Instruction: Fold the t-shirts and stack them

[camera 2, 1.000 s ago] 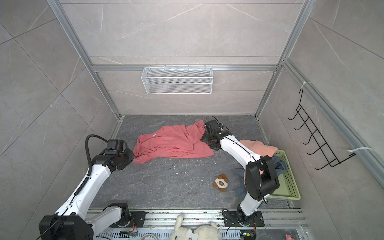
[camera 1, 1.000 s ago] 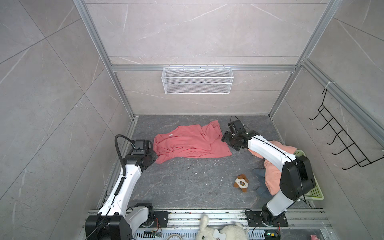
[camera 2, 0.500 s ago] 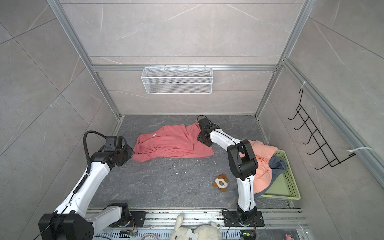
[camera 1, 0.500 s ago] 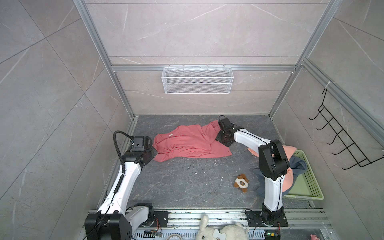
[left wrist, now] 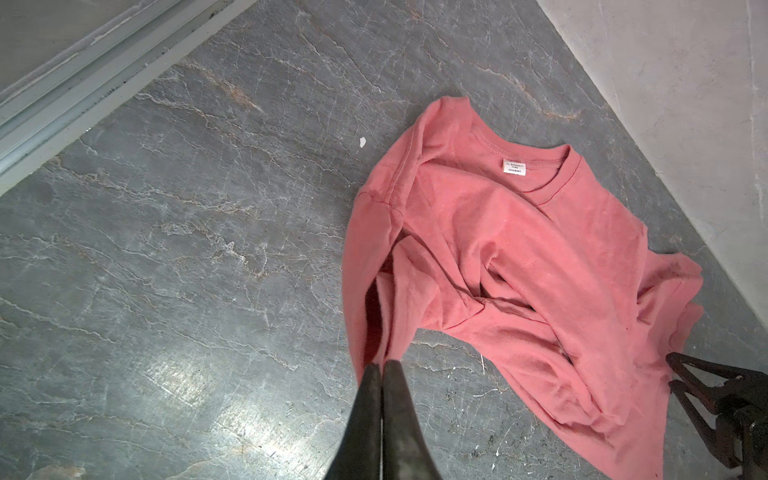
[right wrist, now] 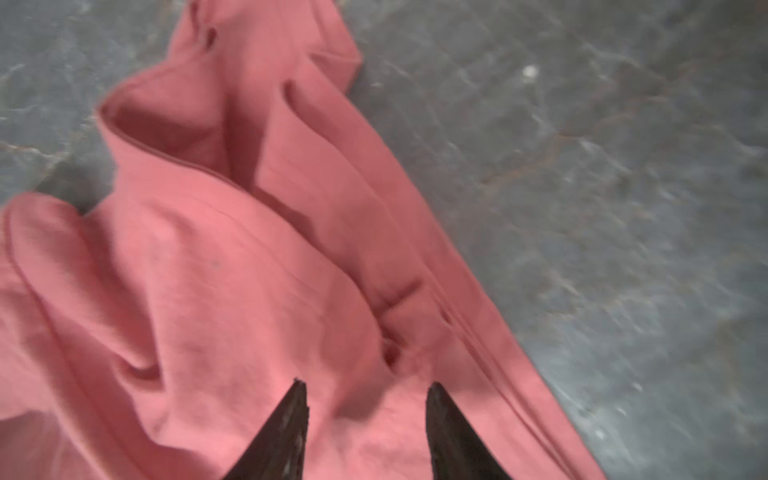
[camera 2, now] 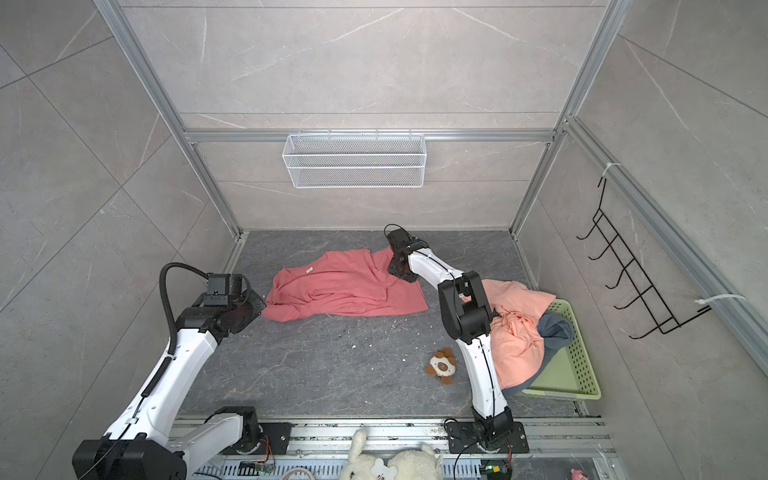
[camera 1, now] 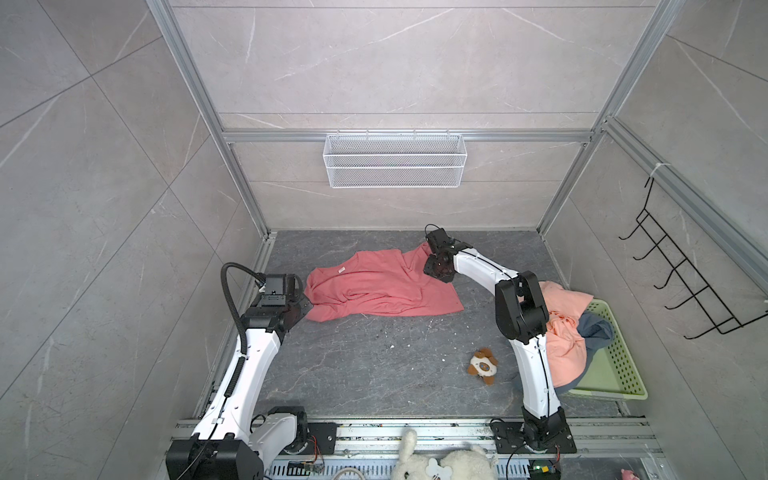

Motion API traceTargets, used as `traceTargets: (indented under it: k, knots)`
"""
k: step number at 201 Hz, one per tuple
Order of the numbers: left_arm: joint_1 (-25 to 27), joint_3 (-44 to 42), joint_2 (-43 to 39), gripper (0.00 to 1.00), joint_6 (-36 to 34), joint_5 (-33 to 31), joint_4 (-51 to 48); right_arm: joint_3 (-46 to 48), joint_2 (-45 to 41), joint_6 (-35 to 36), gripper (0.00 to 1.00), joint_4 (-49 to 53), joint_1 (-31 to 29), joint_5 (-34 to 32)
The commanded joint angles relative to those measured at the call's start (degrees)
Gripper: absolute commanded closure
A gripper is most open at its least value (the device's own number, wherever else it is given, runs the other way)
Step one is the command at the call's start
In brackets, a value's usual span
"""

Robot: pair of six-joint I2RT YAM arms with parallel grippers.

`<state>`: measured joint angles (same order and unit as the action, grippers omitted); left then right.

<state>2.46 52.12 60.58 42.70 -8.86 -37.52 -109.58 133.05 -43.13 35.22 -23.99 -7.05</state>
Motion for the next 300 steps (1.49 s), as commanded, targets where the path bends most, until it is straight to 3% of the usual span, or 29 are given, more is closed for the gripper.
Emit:
traceTargets:
  k: [1, 22, 62, 77, 93, 112, 164, 203, 277, 300]
  knots:
    - [-0.26, -0.52, -1.34, 1.0, 1.38, -1.4, -0.01, -4.74, 3.29, -0.58, 0.69, 2.55, -0.42, 2.36]
    - [-0.26, -0.57, -1.25, 1.0, 1.53, -1.67, -0.08, -8.96, 5.16, -1.75, 0.87, 5.59, -0.42, 3.55]
    - [-0.27, -0.53, -1.2, 1.0, 1.63, -2.39, -0.22, -11.0, 3.18, -2.74, 1.0, 2.83, -0.24, 5.95]
    - [-0.26, -0.47, -1.24, 1.0, 1.72, -2.54, -0.35, -16.24, 4.68, -2.91, 0.98, 5.08, -0.11, 6.24]
    - [-0.26, -0.48, -1.33, 1.0, 1.81, -2.64, -0.18, -26.27, 8.23, -3.09, 0.91, 15.8, -0.08, 5.12]
    - [-0.28, -0.66, -1.5, 1.0, 2.01, -2.85, 0.07, -32.85, 10.61, -2.48, 0.78, 26.42, -0.38, 2.77]
    - [-0.26, -0.53, -0.37, 1.0, 2.21, -2.3, 0.91, -23.84, 7.0, -3.45, 0.58, 26.24, -0.88, 2.79]
    - [-0.26, -0.67, -0.12, 1.0, 2.02, -1.96, 1.29, -21.37, 8.1, -4.43, 0.58, 25.57, -1.12, 2.48]
    - [-0.26, -0.46, -1.03, 1.0, 1.7, -2.21, 1.0, -25.68, 13.78, -6.17, 0.61, 26.65, -1.83, 3.03]
    - [-0.26, -0.35, -1.14, 1.0, 1.55, -2.34, 0.63, -25.55, 13.81, -6.17, 0.73, 25.63, -1.91, 2.92]
